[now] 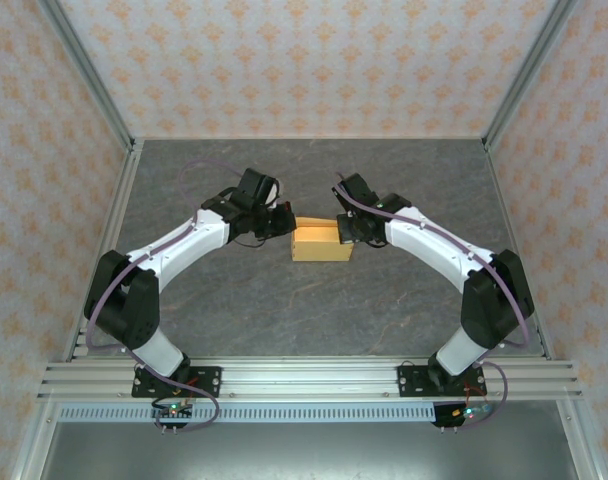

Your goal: Fold the paper box

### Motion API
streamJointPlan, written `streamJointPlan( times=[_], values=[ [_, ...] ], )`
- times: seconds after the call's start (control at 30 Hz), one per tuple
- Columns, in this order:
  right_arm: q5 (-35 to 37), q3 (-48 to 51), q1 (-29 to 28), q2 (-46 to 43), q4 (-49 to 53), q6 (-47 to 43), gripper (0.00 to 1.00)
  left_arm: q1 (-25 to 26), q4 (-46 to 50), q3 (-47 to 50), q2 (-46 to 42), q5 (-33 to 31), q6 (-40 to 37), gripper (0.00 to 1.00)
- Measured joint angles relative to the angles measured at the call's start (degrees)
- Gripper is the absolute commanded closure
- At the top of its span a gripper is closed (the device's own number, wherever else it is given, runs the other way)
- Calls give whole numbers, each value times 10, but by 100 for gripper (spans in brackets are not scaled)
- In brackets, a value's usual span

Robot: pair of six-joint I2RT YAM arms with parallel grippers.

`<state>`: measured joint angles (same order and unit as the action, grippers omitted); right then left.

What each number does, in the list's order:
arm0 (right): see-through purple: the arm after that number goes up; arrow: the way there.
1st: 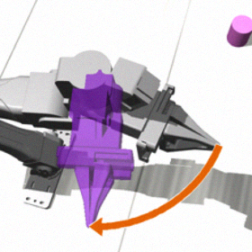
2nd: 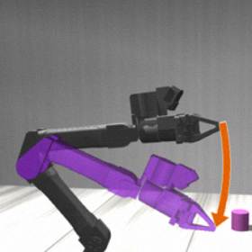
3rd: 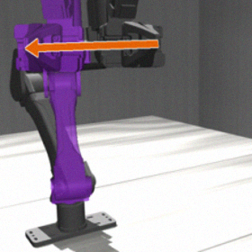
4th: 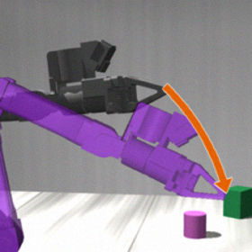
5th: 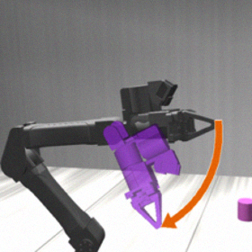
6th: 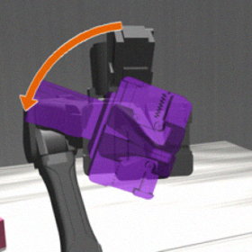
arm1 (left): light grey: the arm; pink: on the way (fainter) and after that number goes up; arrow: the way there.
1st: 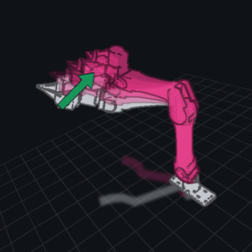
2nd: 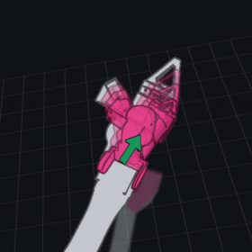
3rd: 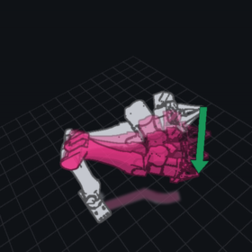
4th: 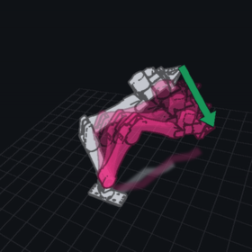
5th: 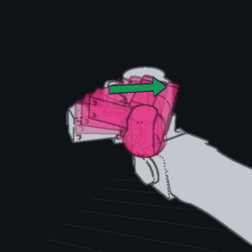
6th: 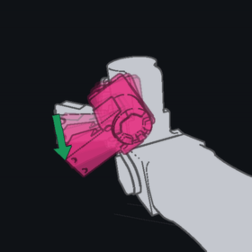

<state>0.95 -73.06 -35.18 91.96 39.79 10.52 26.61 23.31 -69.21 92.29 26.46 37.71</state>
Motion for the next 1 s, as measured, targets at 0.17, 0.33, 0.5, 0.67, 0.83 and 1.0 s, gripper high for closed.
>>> streamJointPlan(
  times=[0.17,0.33,0.5,0.67,0.83,1.0],
  values=[
    [4,0,-2,0,0,0,100,-2,-5,0,0,4,19,100],
    [7,0,-2,0,0,0,100,-2,-13,0,0,6,38,100],
    [9,1,-2,0,0,0,100,-2,-22,0,5,6,50,100],
    [12,1,-2,0,0,0,100,-2,-34,4,7,6,63,100],
    [12,1,-3,0,0,0,100,-4,-47,11,8,6,75,100],
    [15,1,-5,0,0,0,100,-4,-63,23,8,6,93,100]
  ],
)
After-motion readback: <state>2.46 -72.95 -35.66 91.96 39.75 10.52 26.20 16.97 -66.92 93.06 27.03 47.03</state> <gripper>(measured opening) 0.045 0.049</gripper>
